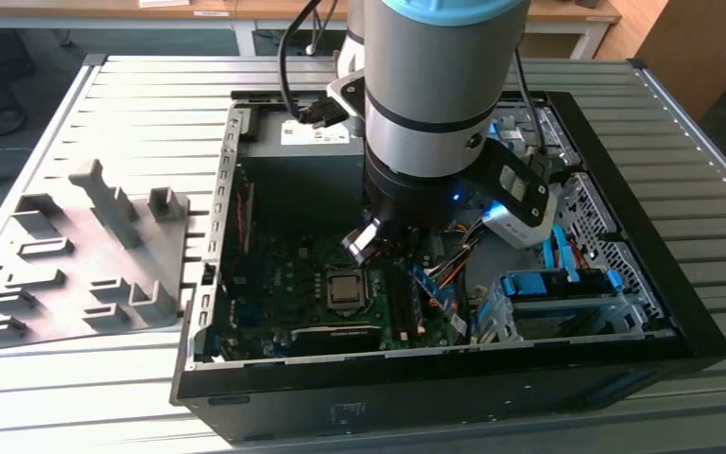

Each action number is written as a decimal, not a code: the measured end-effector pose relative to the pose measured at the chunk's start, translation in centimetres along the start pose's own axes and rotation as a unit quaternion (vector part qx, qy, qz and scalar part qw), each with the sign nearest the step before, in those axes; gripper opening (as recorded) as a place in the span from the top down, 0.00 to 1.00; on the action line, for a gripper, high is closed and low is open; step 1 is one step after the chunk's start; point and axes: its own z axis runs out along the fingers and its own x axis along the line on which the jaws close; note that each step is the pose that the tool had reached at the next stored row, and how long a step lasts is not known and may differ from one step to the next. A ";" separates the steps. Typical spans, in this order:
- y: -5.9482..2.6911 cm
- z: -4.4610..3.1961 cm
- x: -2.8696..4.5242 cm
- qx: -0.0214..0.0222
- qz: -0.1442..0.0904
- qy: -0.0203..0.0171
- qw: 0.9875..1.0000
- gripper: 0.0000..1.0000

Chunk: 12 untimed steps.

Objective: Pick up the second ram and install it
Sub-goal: 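Insert the second ram into the second slot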

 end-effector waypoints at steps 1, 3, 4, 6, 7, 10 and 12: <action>0.00 0.00 0.00 0.000 0.002 0.000 1.000 0.86; 0.00 0.01 0.00 0.001 0.008 0.000 1.000 0.86; 0.00 0.01 0.00 0.001 0.010 -0.001 1.000 0.86; 0.00 0.01 0.00 0.002 0.015 -0.001 1.000 0.86; 0.00 0.01 0.00 0.002 0.017 -0.001 1.000 0.86; 0.00 0.02 0.00 0.003 0.025 -0.001 1.000 0.86; 0.00 0.02 0.00 0.004 0.032 -0.002 0.999 0.86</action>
